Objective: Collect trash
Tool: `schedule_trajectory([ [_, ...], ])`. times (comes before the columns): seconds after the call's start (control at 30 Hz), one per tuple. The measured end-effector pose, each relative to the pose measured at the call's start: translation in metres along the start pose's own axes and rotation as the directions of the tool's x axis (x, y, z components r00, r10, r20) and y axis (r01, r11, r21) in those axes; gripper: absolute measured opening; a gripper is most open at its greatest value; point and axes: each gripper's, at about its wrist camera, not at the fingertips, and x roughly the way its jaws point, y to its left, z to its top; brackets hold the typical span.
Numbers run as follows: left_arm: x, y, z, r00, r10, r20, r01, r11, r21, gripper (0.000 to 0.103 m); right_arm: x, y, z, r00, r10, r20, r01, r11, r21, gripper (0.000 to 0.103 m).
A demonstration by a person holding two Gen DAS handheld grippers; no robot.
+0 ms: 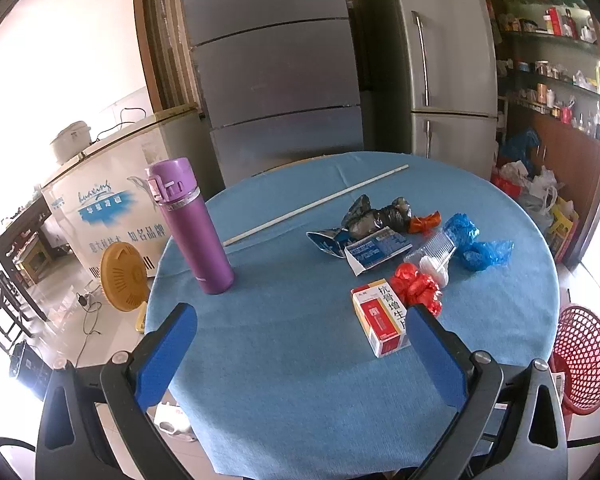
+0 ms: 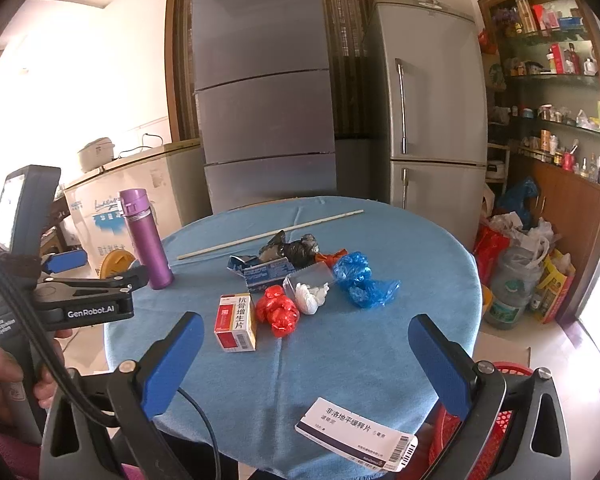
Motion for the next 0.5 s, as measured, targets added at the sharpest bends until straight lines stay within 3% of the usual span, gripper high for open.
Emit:
schedule_trajectory([
  [0.3, 0.013, -0.006, -0.003, 0.998, -0.027, -0.050, 0.027, 1.000, 0.009, 0.103, 0.012, -0.018, -0.008, 0.998, 0.011, -0.055, -0.010, 1.000, 0.022, 0.103],
  [0.4, 0.028, -0.009, -0.004, 0.992, -0.068, -0.105, 0.070, 0.998, 0.009, 0.103, 0.025, -0.031, -0.018, 0.991, 0.047, -0.127, -0.046, 0.999, 0.012, 0.103],
  [0.5, 0.051, -0.011, -0.006, 0.978, -0.114, -0.177, 0.117, 0.993, 0.005, 0.103, 0.044, -0.050, -0.037, 0.969, 0.081, -0.232, -0.084, 0.996, -0.004, 0.103],
])
